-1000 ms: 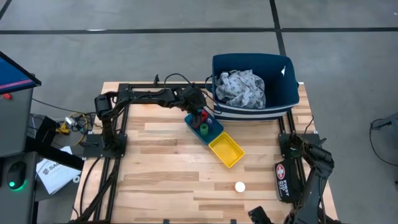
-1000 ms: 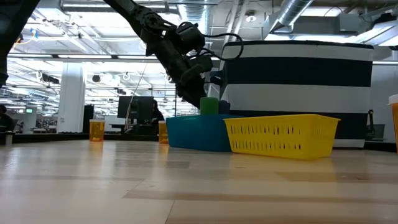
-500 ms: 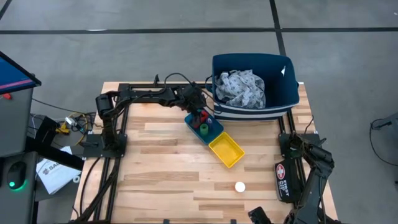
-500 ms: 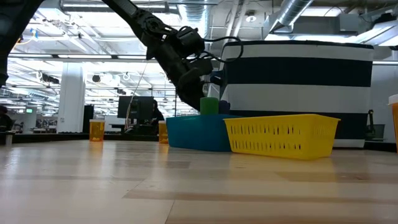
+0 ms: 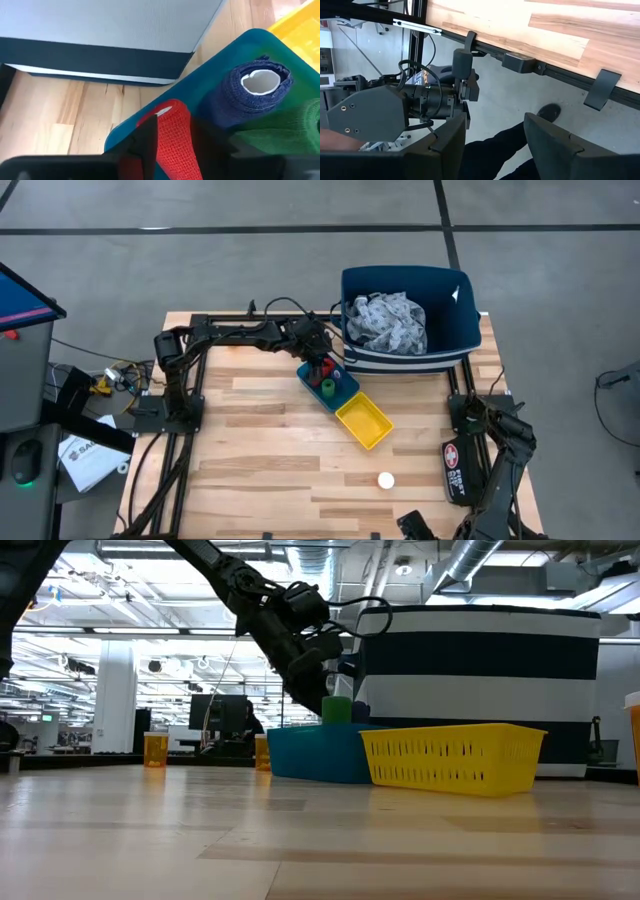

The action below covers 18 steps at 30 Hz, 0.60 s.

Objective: Pick & Place Medicine items
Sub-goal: Adjust the red bandage in the blue bin

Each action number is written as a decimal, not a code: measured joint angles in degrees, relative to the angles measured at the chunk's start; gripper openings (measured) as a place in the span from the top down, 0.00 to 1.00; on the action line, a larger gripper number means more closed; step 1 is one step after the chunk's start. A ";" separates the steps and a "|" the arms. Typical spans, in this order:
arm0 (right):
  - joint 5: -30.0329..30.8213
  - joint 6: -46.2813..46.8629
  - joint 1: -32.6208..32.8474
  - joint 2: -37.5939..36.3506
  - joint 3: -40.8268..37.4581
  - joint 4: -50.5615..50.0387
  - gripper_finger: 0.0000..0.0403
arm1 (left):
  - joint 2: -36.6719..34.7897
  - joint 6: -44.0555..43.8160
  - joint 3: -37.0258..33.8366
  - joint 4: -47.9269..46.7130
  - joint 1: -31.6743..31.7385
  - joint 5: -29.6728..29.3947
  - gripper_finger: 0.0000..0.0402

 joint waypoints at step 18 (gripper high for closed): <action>0.00 0.00 -0.50 -0.02 0.00 0.83 0.51 | 1.95 0.98 0.02 1.28 0.44 -1.74 0.99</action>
